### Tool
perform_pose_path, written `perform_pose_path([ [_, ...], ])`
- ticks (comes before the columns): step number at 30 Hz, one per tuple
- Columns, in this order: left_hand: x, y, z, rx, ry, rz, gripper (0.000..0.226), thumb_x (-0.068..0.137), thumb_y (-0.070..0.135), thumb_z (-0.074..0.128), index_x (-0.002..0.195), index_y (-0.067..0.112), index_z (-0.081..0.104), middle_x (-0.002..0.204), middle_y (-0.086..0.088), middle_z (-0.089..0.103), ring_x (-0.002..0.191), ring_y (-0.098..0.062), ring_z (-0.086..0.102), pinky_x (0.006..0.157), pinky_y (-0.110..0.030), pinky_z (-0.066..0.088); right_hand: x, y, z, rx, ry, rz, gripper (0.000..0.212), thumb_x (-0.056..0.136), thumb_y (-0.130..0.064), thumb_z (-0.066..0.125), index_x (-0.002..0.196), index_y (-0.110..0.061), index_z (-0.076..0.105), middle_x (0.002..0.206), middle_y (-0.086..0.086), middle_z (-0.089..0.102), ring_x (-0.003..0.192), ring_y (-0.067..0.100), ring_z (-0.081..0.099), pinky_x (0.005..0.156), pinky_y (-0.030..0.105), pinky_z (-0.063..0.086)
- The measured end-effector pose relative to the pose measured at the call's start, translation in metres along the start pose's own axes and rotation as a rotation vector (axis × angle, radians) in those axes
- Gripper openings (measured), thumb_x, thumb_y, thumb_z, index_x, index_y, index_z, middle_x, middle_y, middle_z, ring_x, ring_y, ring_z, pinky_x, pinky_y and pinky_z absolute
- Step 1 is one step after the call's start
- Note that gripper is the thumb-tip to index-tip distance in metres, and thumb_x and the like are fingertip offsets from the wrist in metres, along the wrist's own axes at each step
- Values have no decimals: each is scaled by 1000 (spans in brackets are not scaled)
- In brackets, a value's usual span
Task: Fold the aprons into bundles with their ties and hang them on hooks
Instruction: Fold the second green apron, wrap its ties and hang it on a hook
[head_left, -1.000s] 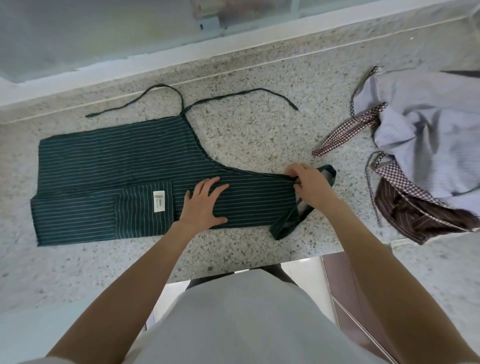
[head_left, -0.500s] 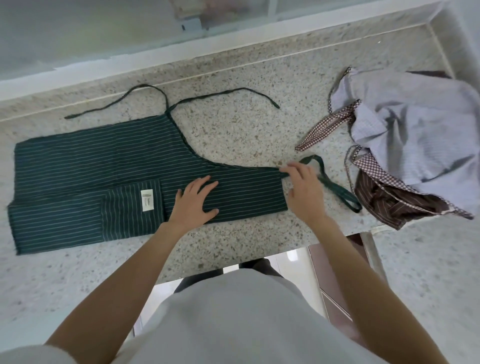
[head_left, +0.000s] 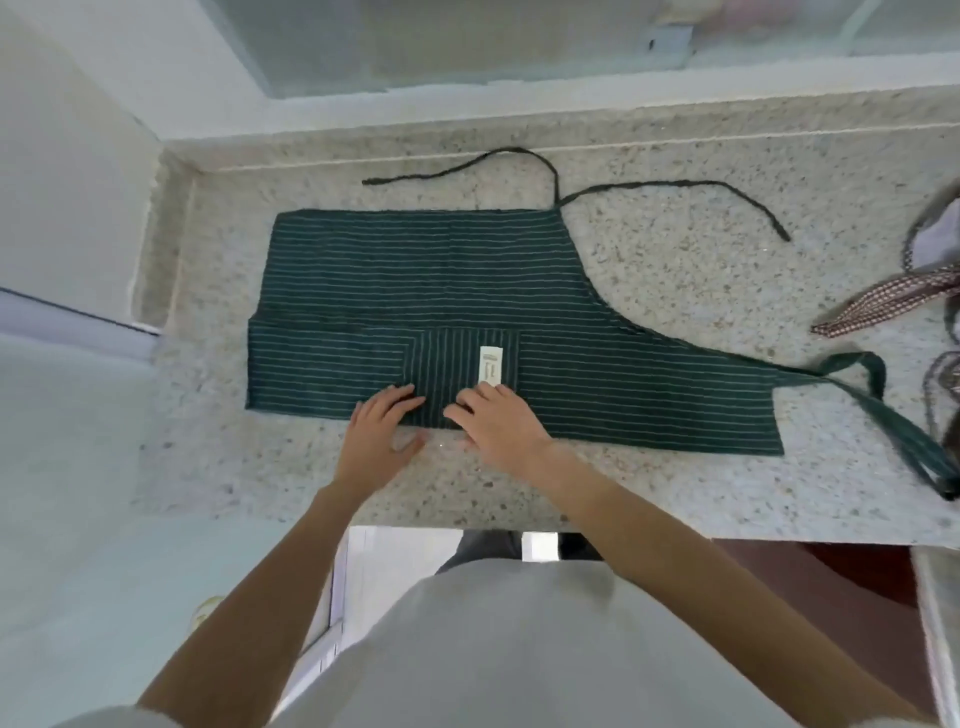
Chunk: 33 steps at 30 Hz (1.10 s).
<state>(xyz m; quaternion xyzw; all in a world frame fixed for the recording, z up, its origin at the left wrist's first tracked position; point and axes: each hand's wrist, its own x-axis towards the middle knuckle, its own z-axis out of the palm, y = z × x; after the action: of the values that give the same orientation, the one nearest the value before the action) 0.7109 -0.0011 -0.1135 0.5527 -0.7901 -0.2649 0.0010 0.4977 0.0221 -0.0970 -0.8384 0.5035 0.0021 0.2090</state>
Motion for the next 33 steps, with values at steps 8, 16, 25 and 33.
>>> perform_pose_path([
  [8,-1,-75,-38,131,93,-37,37,89,28,60,126,25,57,132,3,54,121,-22,48,102,-43,35,15,-10,-7,-7,8,231,24,100,-15,35,121,-9,43,102,8,60,90,25,57,72,33,44],
  [16,4,-78,-79,154,-114,19,24,97,35,41,114,24,54,92,-1,70,73,-22,64,64,-34,52,-26,14,-32,56,-120,239,31,96,-42,43,116,-19,49,85,-3,64,66,16,58,58,27,42],
  [25,77,-68,-148,285,94,56,22,98,35,38,105,17,50,70,-2,59,53,-21,50,45,-27,31,24,84,-105,216,110,372,21,97,-20,47,113,-8,54,96,4,57,84,21,57,76,36,47],
  [33,159,-91,-140,303,-4,-71,29,101,28,34,113,10,52,103,-11,62,90,-27,58,69,-36,45,121,128,-109,-38,-31,535,29,100,-29,38,118,-13,53,115,8,59,101,27,56,89,38,39],
])
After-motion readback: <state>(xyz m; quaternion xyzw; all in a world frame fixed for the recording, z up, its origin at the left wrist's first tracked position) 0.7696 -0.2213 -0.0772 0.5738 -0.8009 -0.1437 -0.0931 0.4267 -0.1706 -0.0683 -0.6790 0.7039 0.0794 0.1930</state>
